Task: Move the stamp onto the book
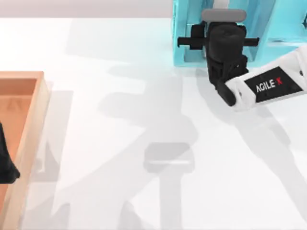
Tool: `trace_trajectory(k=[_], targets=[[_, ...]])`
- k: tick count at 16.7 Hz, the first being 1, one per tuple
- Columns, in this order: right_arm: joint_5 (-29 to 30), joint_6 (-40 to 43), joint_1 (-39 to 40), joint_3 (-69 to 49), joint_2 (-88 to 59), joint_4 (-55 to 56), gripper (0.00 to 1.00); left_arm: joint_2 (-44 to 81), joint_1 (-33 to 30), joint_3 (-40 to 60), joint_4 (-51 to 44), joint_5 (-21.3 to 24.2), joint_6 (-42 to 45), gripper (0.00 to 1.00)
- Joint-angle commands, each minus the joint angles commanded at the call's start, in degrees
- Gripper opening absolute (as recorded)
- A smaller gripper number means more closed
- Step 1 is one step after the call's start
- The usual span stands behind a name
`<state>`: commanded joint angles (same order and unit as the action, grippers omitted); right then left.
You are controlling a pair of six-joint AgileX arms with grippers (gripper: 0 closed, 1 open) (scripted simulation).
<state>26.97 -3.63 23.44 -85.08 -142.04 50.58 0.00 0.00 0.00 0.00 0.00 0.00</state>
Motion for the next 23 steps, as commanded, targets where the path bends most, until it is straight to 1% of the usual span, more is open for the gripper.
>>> trace_trajectory(k=[7, 10, 13, 20, 23], targets=[[0.0, -0.1, 0.1, 0.1, 0.2, -0.1, 0.0, 0.0, 0.0, 0.0, 0.0, 0.0, 0.0, 1.0], [1.2, 0.0, 1.2, 2.3, 4.1, -2.1, 0.0, 0.0, 0.0, 0.0, 0.0, 0.0, 0.0, 1.0], [3.8, 0.0, 3.5, 7.3, 13.4, -6.8, 0.0, 0.0, 0.0, 0.0, 0.0, 0.0, 0.0, 1.0], [11.3, -1.5, 11.5, 22.9, 44.5, -21.7, 0.0, 0.0, 0.0, 0.0, 0.0, 0.0, 0.0, 1.0], [13.7, -2.3, 14.4, 27.8, 53.3, -26.4, 0.0, 0.0, 0.0, 0.0, 0.0, 0.0, 0.0, 1.0]])
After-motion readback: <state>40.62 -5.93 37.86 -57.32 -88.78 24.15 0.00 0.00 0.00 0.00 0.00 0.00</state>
